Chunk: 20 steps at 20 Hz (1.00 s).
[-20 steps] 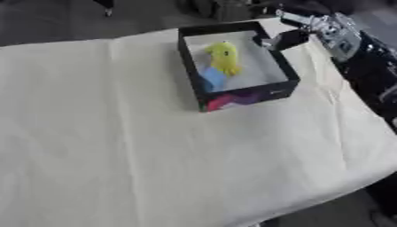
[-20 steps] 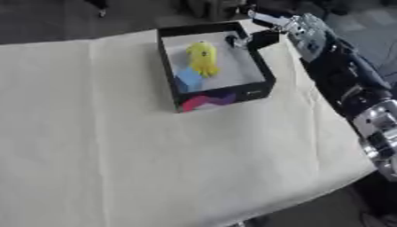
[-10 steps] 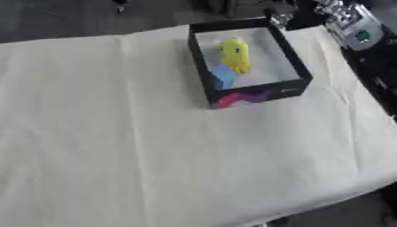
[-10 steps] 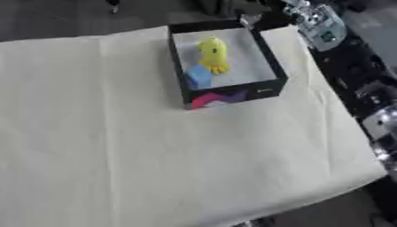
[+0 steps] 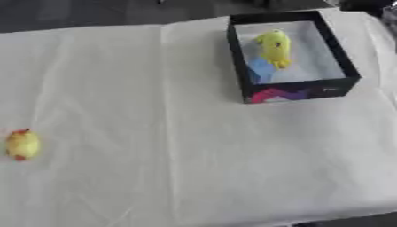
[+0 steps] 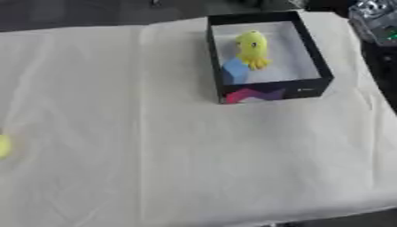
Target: Pick up the objects with one hand, pass them to the other hand, and then place them into the box on the other side of the table.
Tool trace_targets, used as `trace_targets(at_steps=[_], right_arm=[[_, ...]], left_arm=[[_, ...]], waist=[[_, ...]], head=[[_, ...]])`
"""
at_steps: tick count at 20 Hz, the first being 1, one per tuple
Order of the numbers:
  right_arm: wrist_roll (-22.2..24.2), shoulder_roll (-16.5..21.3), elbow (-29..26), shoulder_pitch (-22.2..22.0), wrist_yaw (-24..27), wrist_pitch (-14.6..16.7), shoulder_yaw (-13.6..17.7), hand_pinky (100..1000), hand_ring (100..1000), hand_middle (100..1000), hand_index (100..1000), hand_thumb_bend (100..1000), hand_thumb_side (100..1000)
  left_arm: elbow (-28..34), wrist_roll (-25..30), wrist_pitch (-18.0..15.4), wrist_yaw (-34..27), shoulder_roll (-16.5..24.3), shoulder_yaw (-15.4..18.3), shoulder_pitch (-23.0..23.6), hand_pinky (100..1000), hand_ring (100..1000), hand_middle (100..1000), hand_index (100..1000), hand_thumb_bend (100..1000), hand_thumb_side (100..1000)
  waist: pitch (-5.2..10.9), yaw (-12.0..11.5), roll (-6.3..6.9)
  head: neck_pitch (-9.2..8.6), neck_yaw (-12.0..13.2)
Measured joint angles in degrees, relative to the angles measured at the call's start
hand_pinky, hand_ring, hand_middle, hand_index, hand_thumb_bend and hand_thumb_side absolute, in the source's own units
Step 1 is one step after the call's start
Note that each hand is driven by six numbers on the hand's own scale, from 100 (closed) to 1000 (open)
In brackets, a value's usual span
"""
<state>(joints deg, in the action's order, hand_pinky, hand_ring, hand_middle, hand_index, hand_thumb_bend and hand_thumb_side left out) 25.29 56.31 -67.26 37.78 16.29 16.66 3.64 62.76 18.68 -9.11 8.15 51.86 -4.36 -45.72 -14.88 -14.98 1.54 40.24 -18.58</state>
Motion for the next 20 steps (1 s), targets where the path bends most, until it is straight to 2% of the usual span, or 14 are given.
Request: trace_targets(at_steps=[5, 11, 15, 20], right_arm=[[-1.5, -0.4, -2.3, -0.5, 1.4, -1.7, 0.5, 971, 1000, 839, 1000, 100, 404], [-2.2, -0.8, -3.3, -0.6, 1.6, -2.6, 0.5, 972, 1000, 836, 1000, 100, 406], [-2.5, -1.3, -3.4, -1.0, 1.4, -2.9, 0.5, 972, 1000, 834, 1000, 100, 405], [-2.6, -1.9, -3.4, -1.1, 0.8, -3.0, 0.5, 972, 1000, 832, 1000, 100, 399]], left_arm=[[-0.4, 5.9, 1.0, -1.3, 1.9, -3.4, -0.6, 883, 790, 773, 891, 652, 394], [0.0, 9.8, 2.3, 0.0, 1.4, -8.1, -3.8, 894, 801, 777, 882, 724, 297], [-0.7, 9.6, 3.5, 2.5, -1.7, -11.7, -7.7, 892, 797, 771, 888, 763, 279], [-4.1, 7.3, 5.8, 6.0, -8.1, -16.6, -12.9, 886, 793, 765, 886, 792, 299]], waist=[[0.00, -0.3, 0.06], [0.00, -0.3, 0.14], [0.00, -0.2, 0.14], [0.08, -0.2, 0.15]], head=[[0.03, 1.5], [0.31, 2.1], [0.50, 2.1], [0.95, 2.0]])
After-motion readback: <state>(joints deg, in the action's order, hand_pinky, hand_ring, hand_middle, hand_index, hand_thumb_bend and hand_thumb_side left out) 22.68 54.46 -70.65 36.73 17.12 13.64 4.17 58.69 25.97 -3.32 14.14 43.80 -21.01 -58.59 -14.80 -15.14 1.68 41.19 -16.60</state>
